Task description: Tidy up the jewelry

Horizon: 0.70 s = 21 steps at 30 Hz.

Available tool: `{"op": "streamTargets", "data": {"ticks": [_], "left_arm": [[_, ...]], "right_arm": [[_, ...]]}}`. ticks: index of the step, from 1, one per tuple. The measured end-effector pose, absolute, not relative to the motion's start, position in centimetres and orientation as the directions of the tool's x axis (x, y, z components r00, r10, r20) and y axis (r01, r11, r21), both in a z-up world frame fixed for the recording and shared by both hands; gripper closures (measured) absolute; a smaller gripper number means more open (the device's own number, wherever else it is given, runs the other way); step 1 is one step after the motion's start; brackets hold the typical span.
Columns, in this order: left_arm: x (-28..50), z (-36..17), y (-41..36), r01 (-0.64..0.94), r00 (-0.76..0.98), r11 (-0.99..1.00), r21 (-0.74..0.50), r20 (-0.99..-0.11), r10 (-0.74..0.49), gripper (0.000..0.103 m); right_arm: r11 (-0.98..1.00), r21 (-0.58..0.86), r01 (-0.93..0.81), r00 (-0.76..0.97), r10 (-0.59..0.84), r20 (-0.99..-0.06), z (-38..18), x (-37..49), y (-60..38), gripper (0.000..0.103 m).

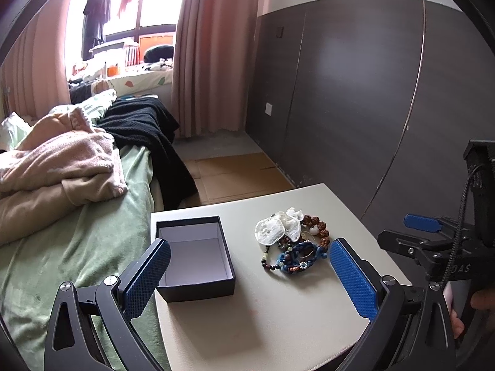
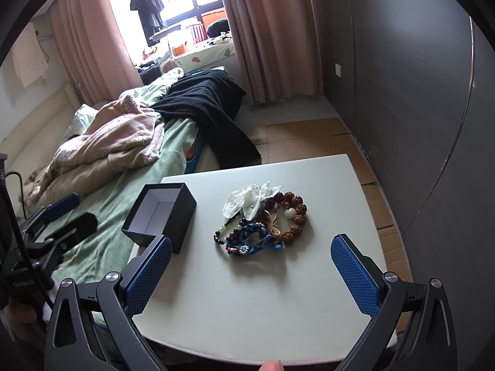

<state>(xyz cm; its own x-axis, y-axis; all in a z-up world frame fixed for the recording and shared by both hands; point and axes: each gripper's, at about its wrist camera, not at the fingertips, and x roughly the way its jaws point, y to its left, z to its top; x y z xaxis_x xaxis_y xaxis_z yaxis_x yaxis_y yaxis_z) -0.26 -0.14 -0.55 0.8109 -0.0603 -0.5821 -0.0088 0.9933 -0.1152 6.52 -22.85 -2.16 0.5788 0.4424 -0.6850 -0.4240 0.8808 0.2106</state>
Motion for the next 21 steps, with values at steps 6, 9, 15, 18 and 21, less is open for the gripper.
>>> {"op": "streamTargets", "data": {"ticks": [6, 9, 15, 18, 21], "left_arm": [[-0.11, -0.68, -0.04, -0.015, 0.809, 0.993, -0.120, -0.586, -0.059, 0.000], [-0.12, -0.64, -0.02, -0.015, 0.810, 0.993, -0.121, -0.583, -0.059, 0.000], [-0.07, -0.88, -0.10, -0.015, 0.809, 0.993, -0.115, -0.586, -0.056, 0.000], [0.02, -0.98, -0.20, -0.016, 0.808, 0.994, -0.106, -0.587, -0.050, 0.000], [0.15, -1.07, -0.13, -0.019, 0.807, 0.994, -0.109, -0.588, -0.049, 0.000]], "right_arm": [[0.884, 0.213, -0.417, 0.581, 0.439, -0.686, -2.09, 6.42, -22.92, 0.000], [0.885, 0.214, -0.415, 0.583, 0.439, -0.683, -2.10, 6.43, -22.98, 0.000], [0.885, 0.214, -0.414, 0.593, 0.440, -0.674, -1.94, 6.21, -23.13, 0.000], [0.887, 0.213, -0.410, 0.597, 0.438, -0.673, -1.89, 6.10, -23.10, 0.000], [0.887, 0.213, -0.409, 0.599, 0.437, -0.671, -1.92, 6.13, -23.21, 0.000]]}}
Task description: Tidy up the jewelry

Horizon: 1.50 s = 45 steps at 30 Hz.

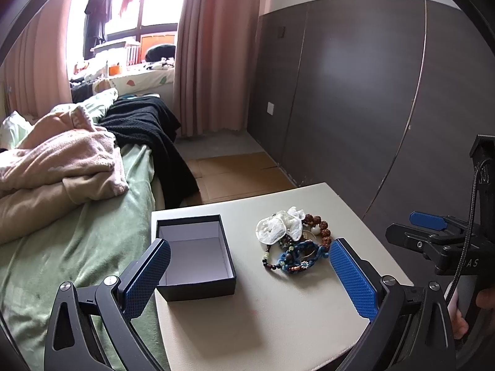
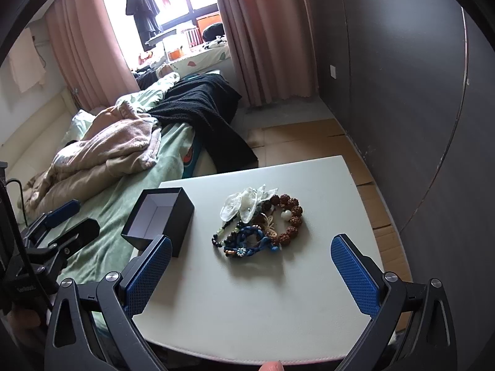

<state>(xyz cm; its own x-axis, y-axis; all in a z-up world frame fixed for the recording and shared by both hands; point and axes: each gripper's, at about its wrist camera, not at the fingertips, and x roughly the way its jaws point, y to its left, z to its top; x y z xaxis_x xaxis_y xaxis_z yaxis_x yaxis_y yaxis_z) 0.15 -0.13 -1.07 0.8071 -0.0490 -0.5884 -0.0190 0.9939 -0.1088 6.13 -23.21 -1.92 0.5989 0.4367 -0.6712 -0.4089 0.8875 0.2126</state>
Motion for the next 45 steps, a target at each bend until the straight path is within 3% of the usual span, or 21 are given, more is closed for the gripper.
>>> {"op": "streamTargets", "data": {"ticks": [31, 45], "left_arm": [[-0.2, -0.8, 0.8, -0.041, 0.811, 0.993, -0.111, -0.584, -0.031, 0.000], [2.4, -1.5, 0.2, -0.048, 0.802, 0.983, -0.179, -0.594, -0.069, 0.004]], "right_arm": [[0.886, 0.169, -0.432, 0.606, 0.424, -0.673, -1.7, 5.5, -22.1, 0.000], [0.897, 0.306, -0.320, 0.594, 0.442, -0.672, -2.4, 8.9, -24.7, 0.002]]}}
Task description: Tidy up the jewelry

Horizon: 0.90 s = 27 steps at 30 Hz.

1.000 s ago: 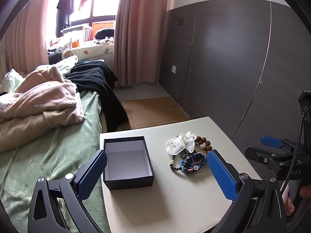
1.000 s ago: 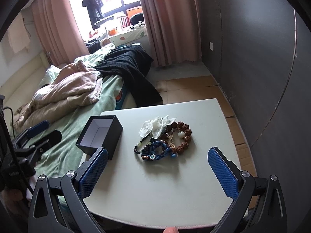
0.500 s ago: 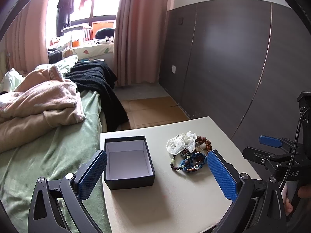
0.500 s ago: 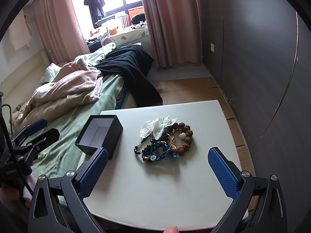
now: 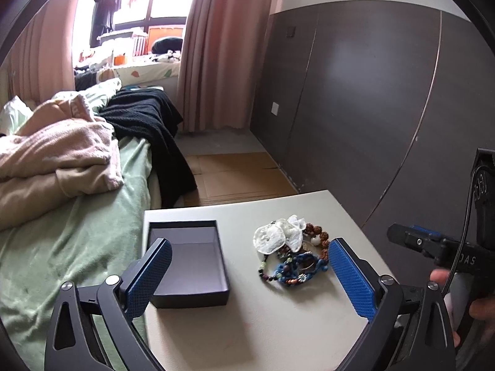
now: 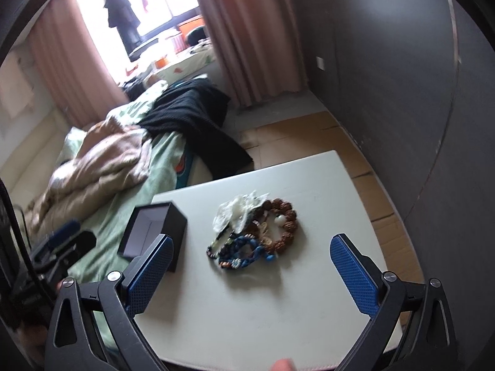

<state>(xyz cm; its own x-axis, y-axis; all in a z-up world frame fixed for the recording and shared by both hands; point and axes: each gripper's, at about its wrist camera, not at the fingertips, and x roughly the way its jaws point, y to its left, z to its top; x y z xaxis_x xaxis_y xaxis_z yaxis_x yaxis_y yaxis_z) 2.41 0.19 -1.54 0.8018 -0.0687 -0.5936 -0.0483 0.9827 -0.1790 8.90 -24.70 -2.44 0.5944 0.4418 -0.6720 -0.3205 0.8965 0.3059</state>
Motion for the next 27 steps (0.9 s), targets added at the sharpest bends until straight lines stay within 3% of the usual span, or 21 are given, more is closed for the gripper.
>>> {"op": "streamTargets", "data": {"ticks": [5, 6, 12, 16, 27], "left_arm": [[4.7, -2.8, 0.0, -0.069, 0.770, 0.973, -0.222, -0.632, -0.089, 0.023], [5.2, -3.1, 0.0, -0.075, 0.763, 0.971, -0.228, -0.640, -0.091, 0.026], [7.9, -4.5, -0.6, -0.091, 0.742, 0.959, -0.268, -0.661, -0.114, 0.030], [9.8, -5.6, -1.7, -0.094, 0.708, 0.958, -0.269, -0.695, -0.125, 0.040], [14.3, -8.8, -3.3, -0.108, 0.641, 0.937, -0.332, -0.744, -0.190, 0.050]], "right_arm": [[0.881, 0.399, -0.253, 0.565, 0.469, -0.679, -3.5, 10.7, -26.0, 0.007], [0.880, 0.413, -0.236, 0.558, 0.471, -0.683, -3.8, 11.0, -26.2, 0.014], [0.888, 0.444, -0.115, 0.532, 0.433, -0.728, -5.8, 13.2, -27.1, 0.016], [0.872, 0.477, -0.109, 0.537, 0.456, -0.710, -5.9, 14.1, -27.0, 0.017], [0.843, 0.538, -0.016, 0.495, 0.474, -0.728, -8.4, 16.0, -27.7, 0.017]]}}
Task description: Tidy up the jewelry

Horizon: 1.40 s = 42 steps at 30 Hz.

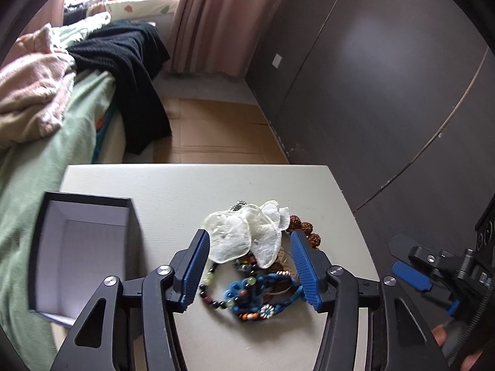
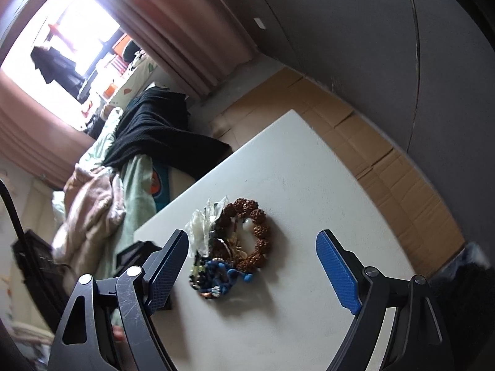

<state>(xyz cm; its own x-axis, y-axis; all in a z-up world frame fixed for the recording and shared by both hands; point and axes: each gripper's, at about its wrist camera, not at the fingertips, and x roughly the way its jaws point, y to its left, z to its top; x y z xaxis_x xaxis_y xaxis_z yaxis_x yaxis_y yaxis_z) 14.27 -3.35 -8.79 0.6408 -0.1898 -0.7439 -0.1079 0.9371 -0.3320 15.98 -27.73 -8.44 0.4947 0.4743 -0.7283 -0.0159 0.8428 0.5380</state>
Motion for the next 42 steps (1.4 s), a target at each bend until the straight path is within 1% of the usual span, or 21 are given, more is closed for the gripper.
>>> {"op": "streamTargets", "data": {"ticks": [4, 7, 11, 12, 13, 14, 16, 18, 20, 22, 23, 24, 25, 30, 33, 36, 38, 39, 40, 42], "left_arm": [[15.6, -9.8, -3.7, -0.126, 0.626, 0.930, -0.344, -0.755, -0.194, 0.050], [16.2, -10.6, -4.1, -0.153, 0.611, 0.942, -0.297, -0.778, -0.146, 0.051], [17.1, -12.1, -4.2, -0.175, 0.587, 0.942, -0.287, -0.799, -0.134, 0.056], [17.2, -12.4, -4.2, -0.179, 0.578, 0.943, -0.280, -0.806, -0.130, 0.060], [17.4, -12.8, -4.3, -0.182, 0.568, 0.946, -0.270, -0.814, -0.123, 0.067], [17.5, -13.1, -4.4, -0.189, 0.559, 0.947, -0.259, -0.822, -0.114, 0.071], [17.6, -13.6, -4.4, -0.186, 0.550, 0.945, -0.269, -0.825, -0.127, 0.093], [17.6, -13.9, -4.1, -0.187, 0.552, 0.940, -0.285, -0.822, -0.139, 0.101], [17.2, -13.5, -3.7, -0.190, 0.573, 0.934, -0.303, -0.806, -0.145, 0.103], [16.8, -12.8, -3.3, -0.189, 0.594, 0.928, -0.322, -0.790, -0.153, 0.103], [16.5, -12.2, -3.1, -0.185, 0.608, 0.924, -0.334, -0.778, -0.159, 0.103], [16.3, -11.7, -2.9, -0.184, 0.619, 0.921, -0.343, -0.768, -0.162, 0.103], [15.9, -11.1, -2.6, -0.184, 0.634, 0.917, -0.354, -0.755, -0.165, 0.103], [14.3, -9.0, -1.6, -0.178, 0.686, 0.907, -0.381, -0.709, -0.164, 0.103], [13.1, -7.9, -1.0, -0.174, 0.712, 0.900, -0.401, -0.682, -0.166, 0.103], [12.0, -7.0, -0.4, -0.175, 0.734, 0.896, -0.408, -0.660, -0.157, 0.103], [11.4, -6.4, 0.0, -0.176, 0.746, 0.893, -0.414, -0.648, -0.154, 0.103], [11.2, -6.2, 0.3, -0.177, 0.751, 0.892, -0.417, -0.643, -0.151, 0.103], [11.0, -6.1, 0.4, -0.177, 0.754, 0.891, -0.418, -0.639, -0.150, 0.103], [10.7, -6.0, 0.9, -0.181, 0.757, 0.888, -0.422, -0.636, -0.148, 0.103]], "right_arm": [[0.797, 0.604, 0.017, 0.473, 0.525, -0.707, -9.3, 16.4, -28.0, 0.017], [0.750, 0.660, 0.050, 0.445, 0.574, -0.687, -10.2, 16.8, -27.9, 0.017], [0.736, 0.670, 0.095, 0.432, 0.576, -0.694, -11.2, 17.1, -27.7, 0.017], [0.729, 0.677, 0.104, 0.429, 0.581, -0.691, -11.5, 17.2, -27.6, 0.017], [0.728, 0.677, 0.109, 0.427, 0.581, -0.693, -11.7, 17.3, -27.4, 0.017], [0.729, 0.675, 0.110, 0.425, 0.579, -0.695, -11.8, 17.4, -27.3, 0.017], [0.735, 0.670, 0.106, 0.420, 0.577, -0.700, -11.9, 17.6, -26.9, 0.017], [0.737, 0.670, 0.094, 0.418, 0.581, -0.698, -12.0, 17.8, -26.6, 0.018], [0.741, 0.668, 0.069, 0.416, 0.587, -0.694, -12.0, 18.1, -26.0, 0.026], [0.741, 0.669, 0.052, 0.403, 0.597, -0.693, -12.3, 18.6, -25.4, 0.037], [0.739, 0.673, 0.043, 0.396, 0.605, -0.690, -12.5, 18.7, -25.2, 0.040], [0.739, 0.673, 0.033, 0.384, 0.612, -0.691, -12.8, 18.9, -24.9, 0.047], [0.740, 0.672, 0.026, 0.372, 0.617, -0.693, -13.0, 19.1, -24.6, 0.052], [0.757, 0.654, -0.016, 0.341, 0.618, -0.708, -13.3, 19.2, -23.1, 0.058], [0.770, 0.637, -0.035, 0.324, 0.612, -0.722, -13.5, 19.3, -22.2, 0.060], [0.794, 0.606, -0.036, 0.305, 0.587, -0.750, -14.3, 19.4, -21.5, 0.067], [0.799, 0.601, -0.031, 0.296, 0.581, -0.758, -14.7, 19.6, -21.2, 0.068], [0.803, 0.595, -0.031, 0.292, 0.577, -0.763, -14.9, 19.7, -21.0, 0.073], [0.805, 0.593, -0.034, 0.286, 0.576, -0.766, -15.0, 19.6, -21.0, 0.083], [0.800, 0.599, -0.034, 0.281, 0.582, -0.763, -15.3, 19.6, -21.0, 0.094]]}}
